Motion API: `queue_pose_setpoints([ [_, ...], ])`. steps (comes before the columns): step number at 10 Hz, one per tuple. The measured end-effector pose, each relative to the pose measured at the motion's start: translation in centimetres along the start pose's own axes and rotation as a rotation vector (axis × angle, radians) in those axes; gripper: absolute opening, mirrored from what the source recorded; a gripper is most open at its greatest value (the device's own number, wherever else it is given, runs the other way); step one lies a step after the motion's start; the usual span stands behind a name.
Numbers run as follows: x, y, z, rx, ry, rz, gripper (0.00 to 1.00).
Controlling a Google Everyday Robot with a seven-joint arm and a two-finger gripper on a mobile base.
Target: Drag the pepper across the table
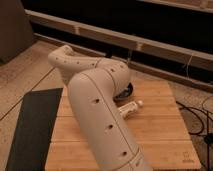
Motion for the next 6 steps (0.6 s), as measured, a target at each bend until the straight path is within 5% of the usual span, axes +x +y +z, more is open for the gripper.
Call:
queue_pose_setpoints([
  [6,-3.4,13.4,0.2,-0.035,-0.009,-0.352,0.00],
])
